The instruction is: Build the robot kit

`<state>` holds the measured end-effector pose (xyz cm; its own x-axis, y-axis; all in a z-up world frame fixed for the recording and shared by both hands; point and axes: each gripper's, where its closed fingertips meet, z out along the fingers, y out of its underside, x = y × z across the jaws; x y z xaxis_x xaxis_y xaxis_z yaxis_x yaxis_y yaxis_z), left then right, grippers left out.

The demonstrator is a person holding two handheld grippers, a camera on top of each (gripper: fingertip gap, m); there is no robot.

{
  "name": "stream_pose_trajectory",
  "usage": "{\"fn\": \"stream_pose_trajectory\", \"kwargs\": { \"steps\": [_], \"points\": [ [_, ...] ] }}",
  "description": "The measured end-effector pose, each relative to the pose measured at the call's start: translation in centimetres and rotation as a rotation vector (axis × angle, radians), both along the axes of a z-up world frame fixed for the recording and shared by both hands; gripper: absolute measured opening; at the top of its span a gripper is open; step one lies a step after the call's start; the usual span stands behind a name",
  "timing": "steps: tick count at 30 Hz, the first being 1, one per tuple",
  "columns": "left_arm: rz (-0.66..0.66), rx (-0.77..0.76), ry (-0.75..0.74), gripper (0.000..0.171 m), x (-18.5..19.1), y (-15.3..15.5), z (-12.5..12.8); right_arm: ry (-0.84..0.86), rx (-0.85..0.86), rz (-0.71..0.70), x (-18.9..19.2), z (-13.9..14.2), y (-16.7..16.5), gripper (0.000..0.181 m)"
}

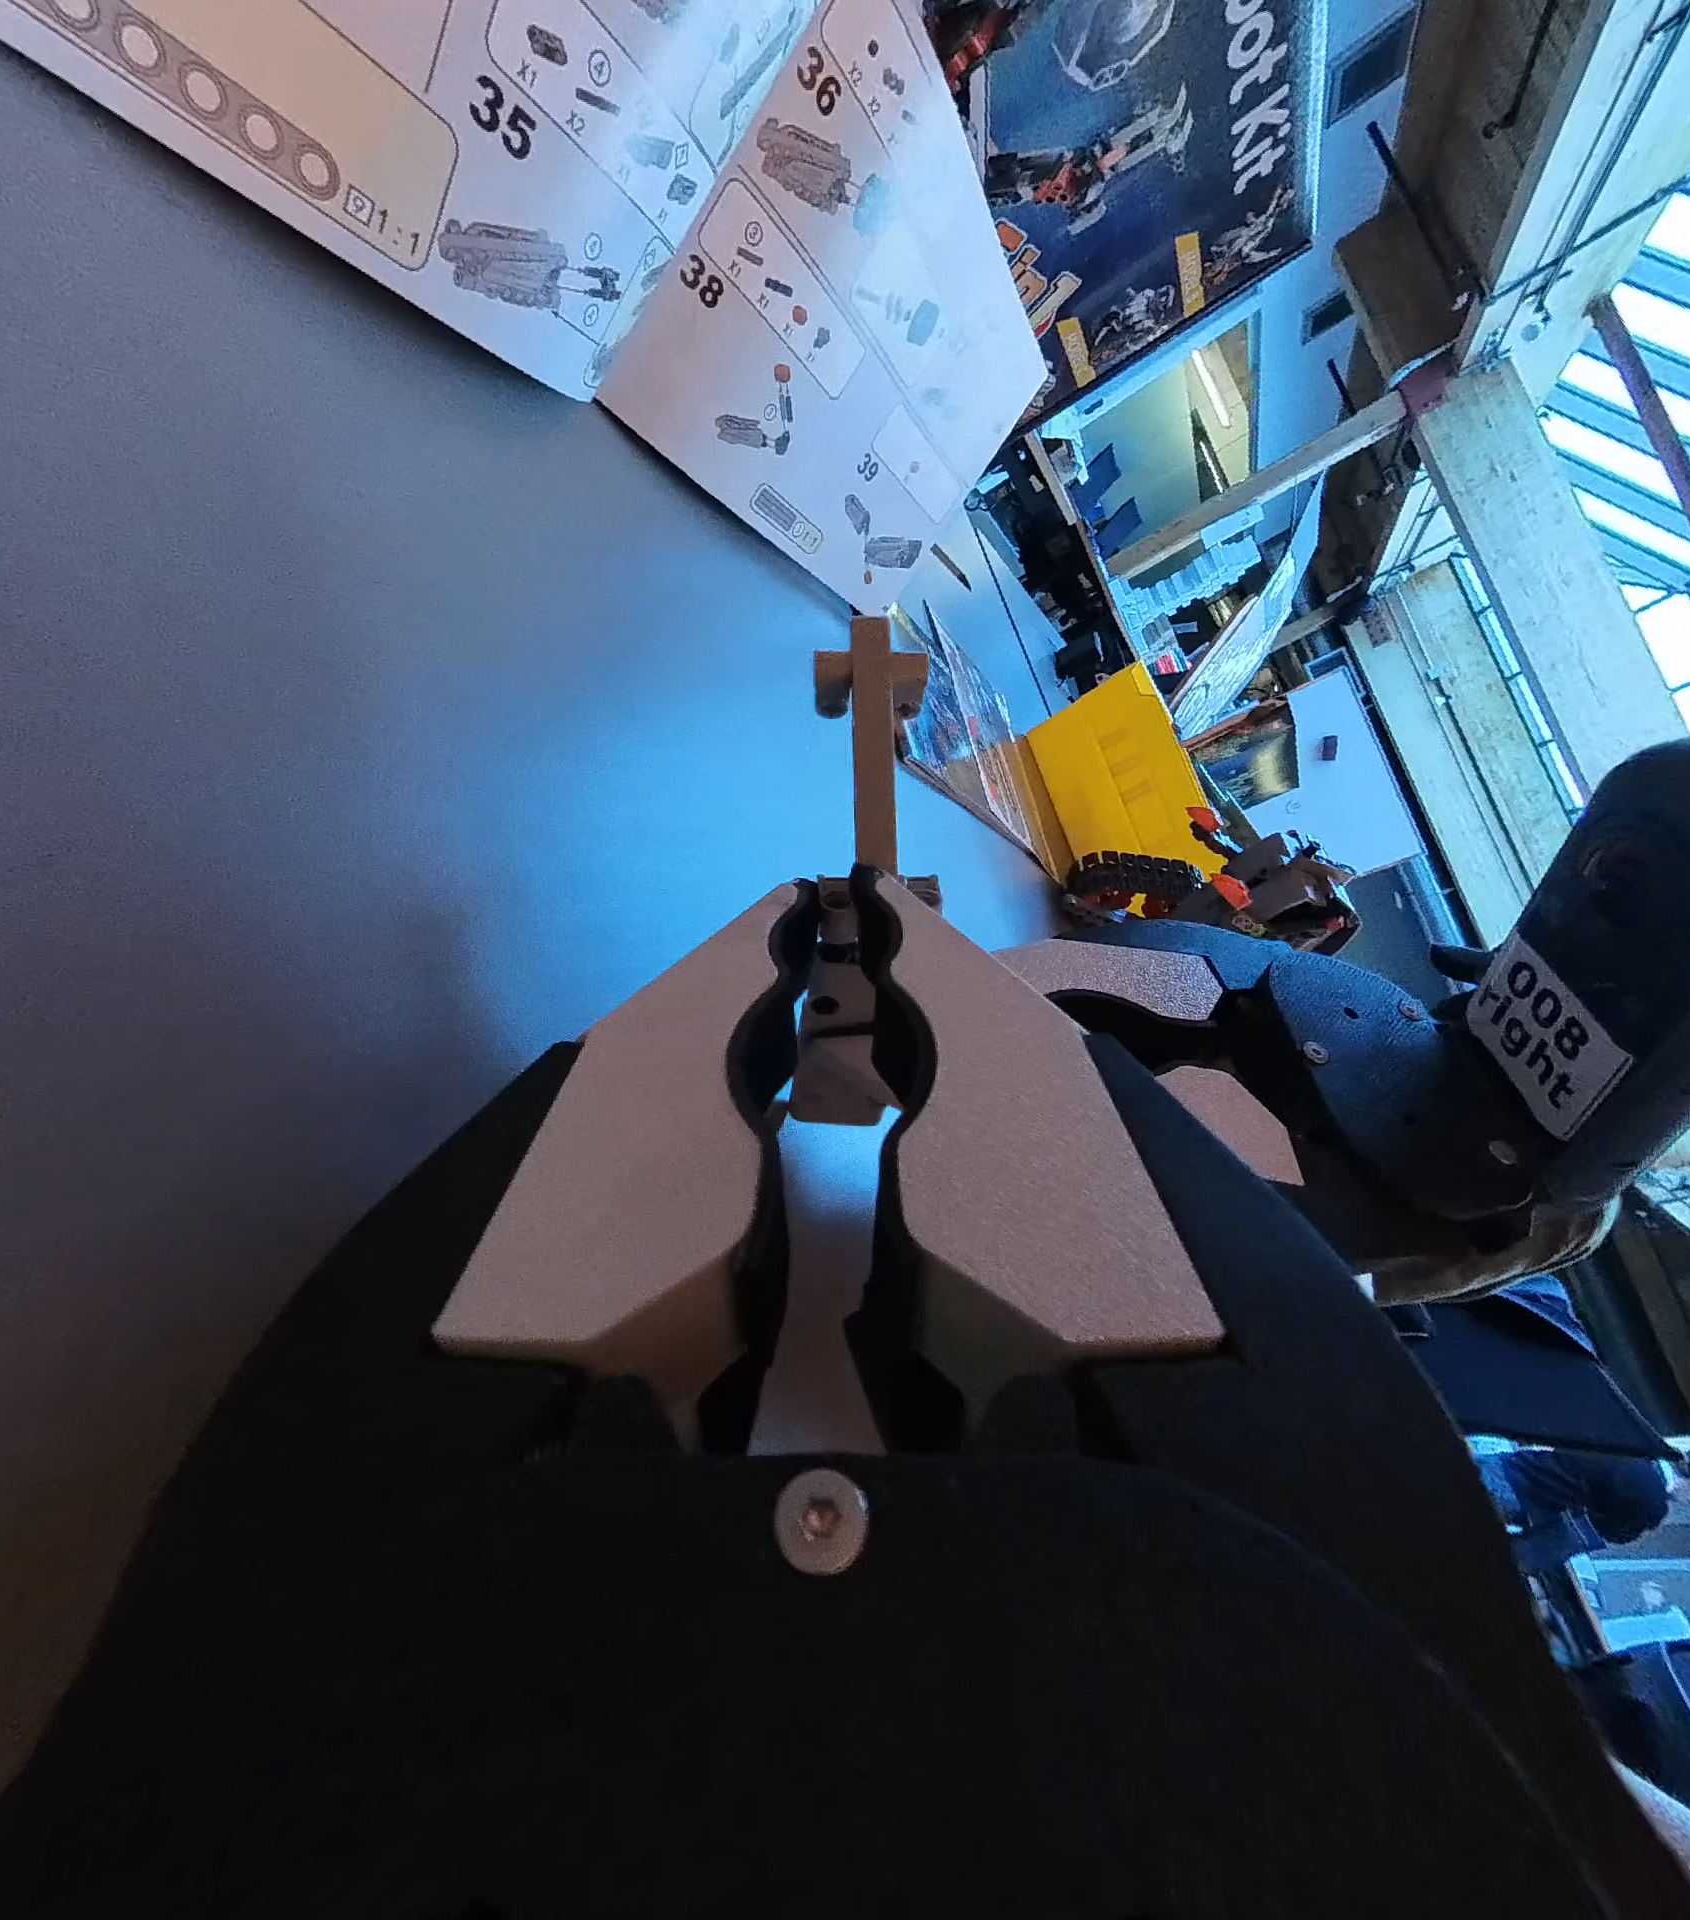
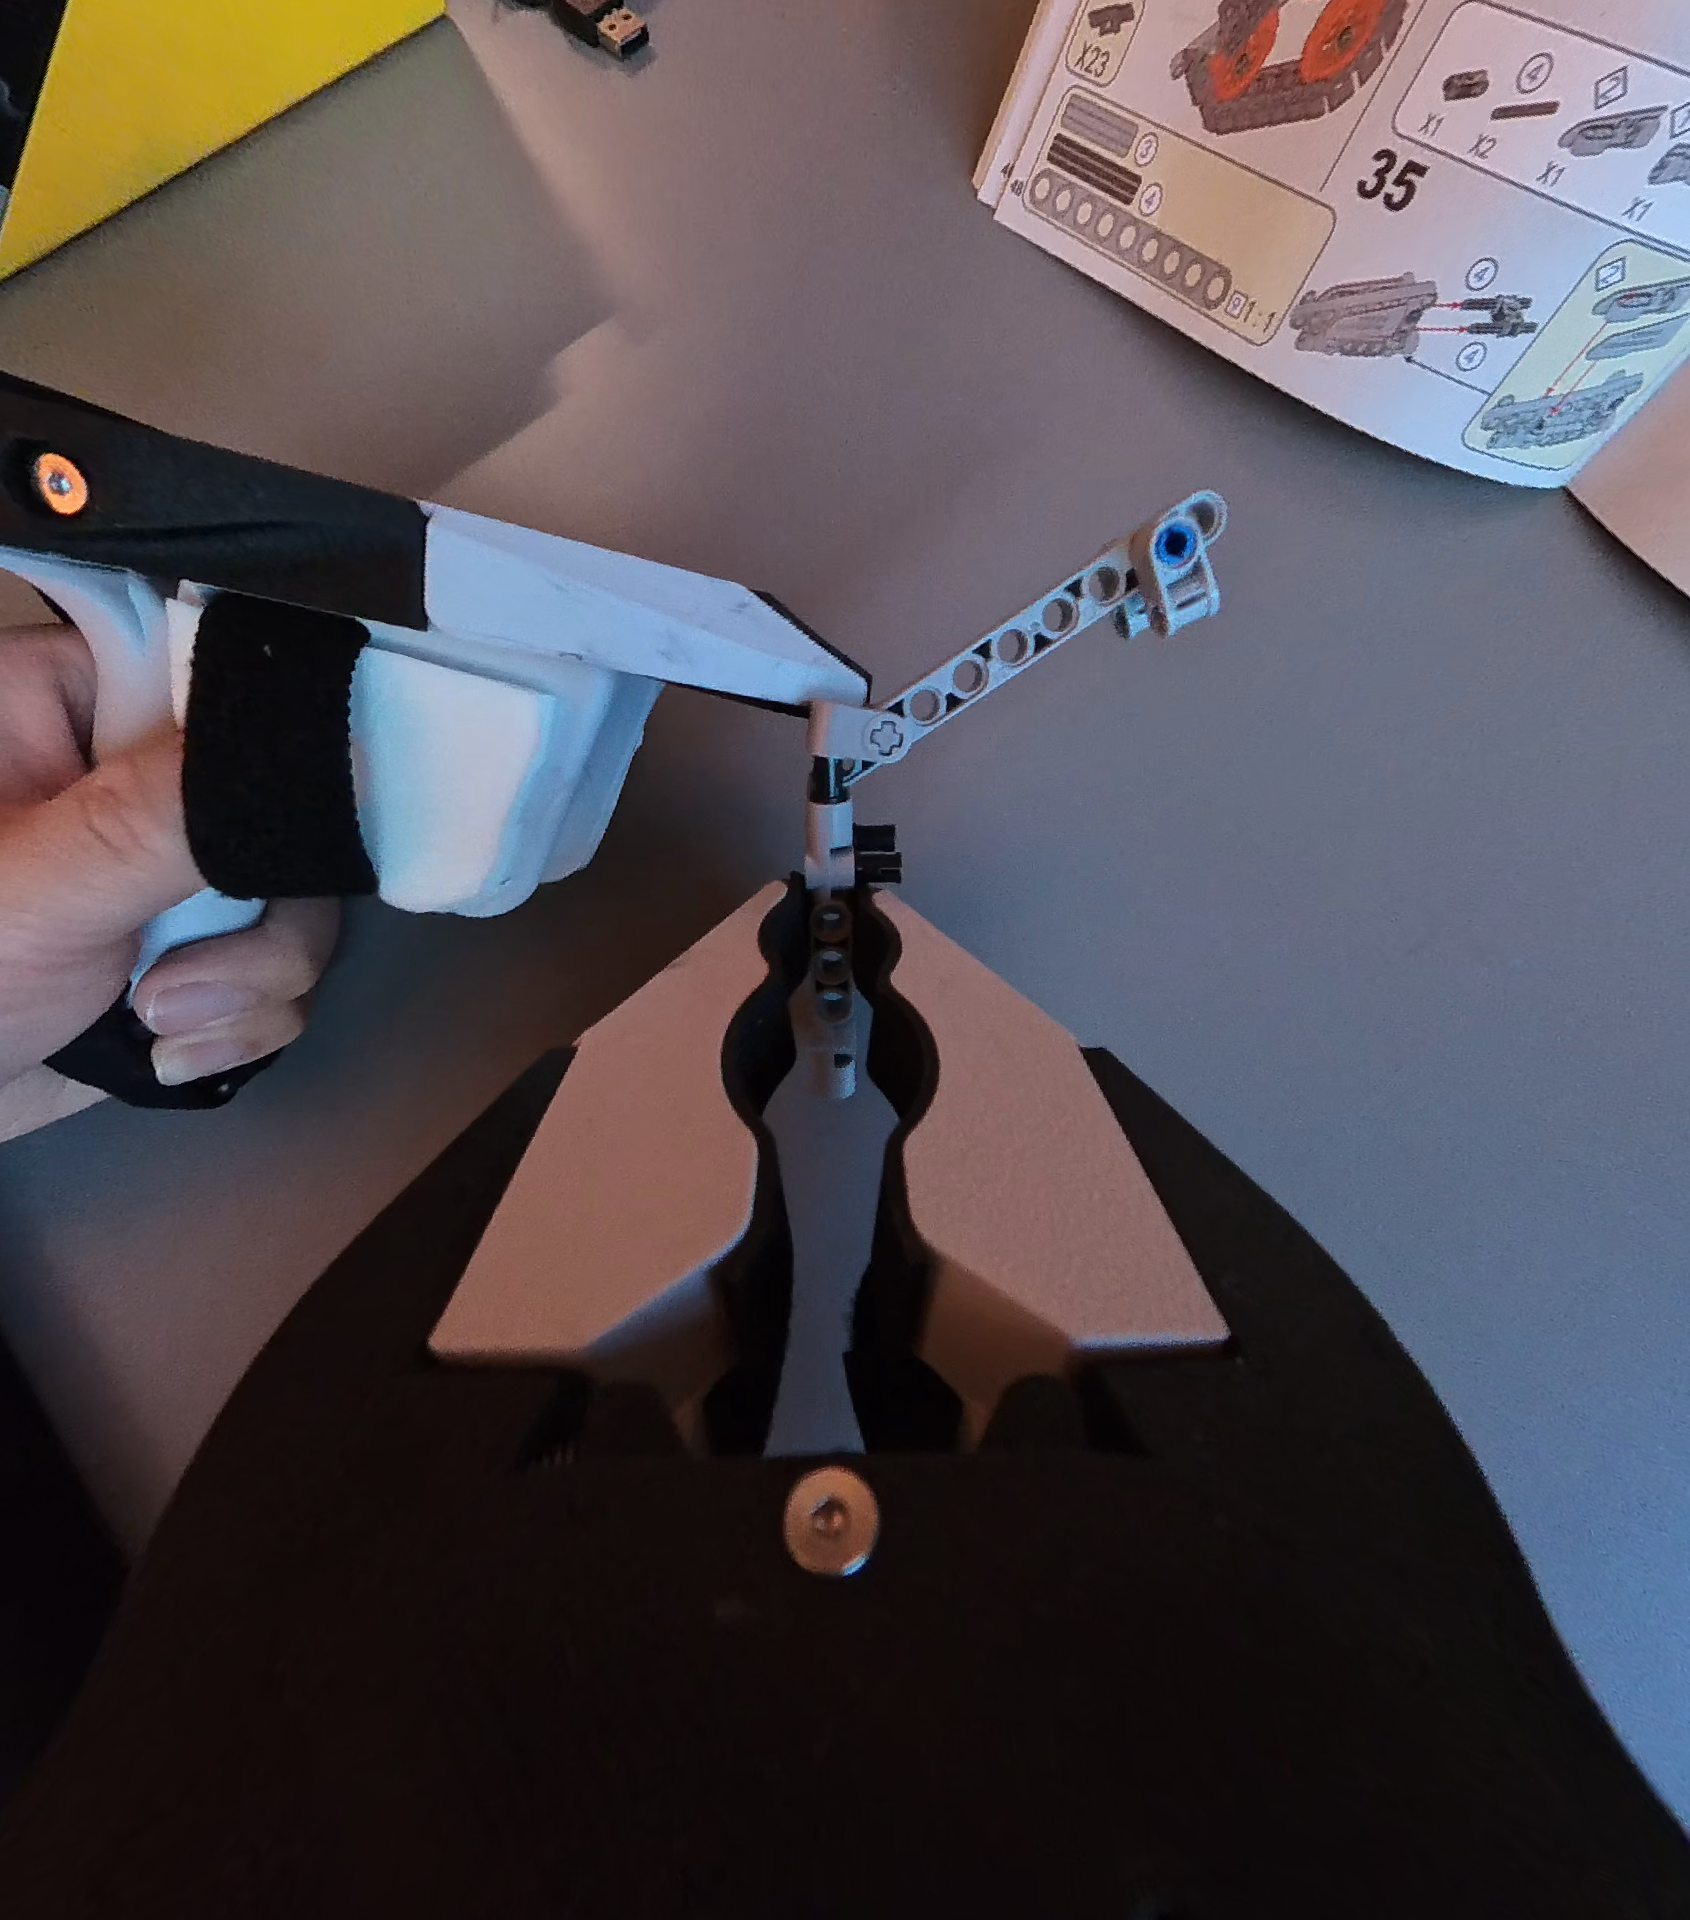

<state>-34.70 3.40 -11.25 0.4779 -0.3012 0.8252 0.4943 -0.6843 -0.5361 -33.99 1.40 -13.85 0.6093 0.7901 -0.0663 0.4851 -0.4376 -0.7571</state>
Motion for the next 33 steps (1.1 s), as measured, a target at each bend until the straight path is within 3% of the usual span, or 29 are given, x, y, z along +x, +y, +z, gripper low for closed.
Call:
{"fn": "stream_pose_trajectory", "kwargs": {
  "steps": [8, 33],
  "points": [
    [0.022, 0.052, 0.082, 0.004, 0.2, 0.1, 0.0, 0.041, 0.023, -0.013, -0.1, 0.2, 0.2, 0.006],
    [0.112, 0.075, 0.036, 0.007, -0.4, 0.6, 0.6, 0.222, -0.013, -0.092, -1.3, 0.8, 1.1, 0.005]
  ]
}}
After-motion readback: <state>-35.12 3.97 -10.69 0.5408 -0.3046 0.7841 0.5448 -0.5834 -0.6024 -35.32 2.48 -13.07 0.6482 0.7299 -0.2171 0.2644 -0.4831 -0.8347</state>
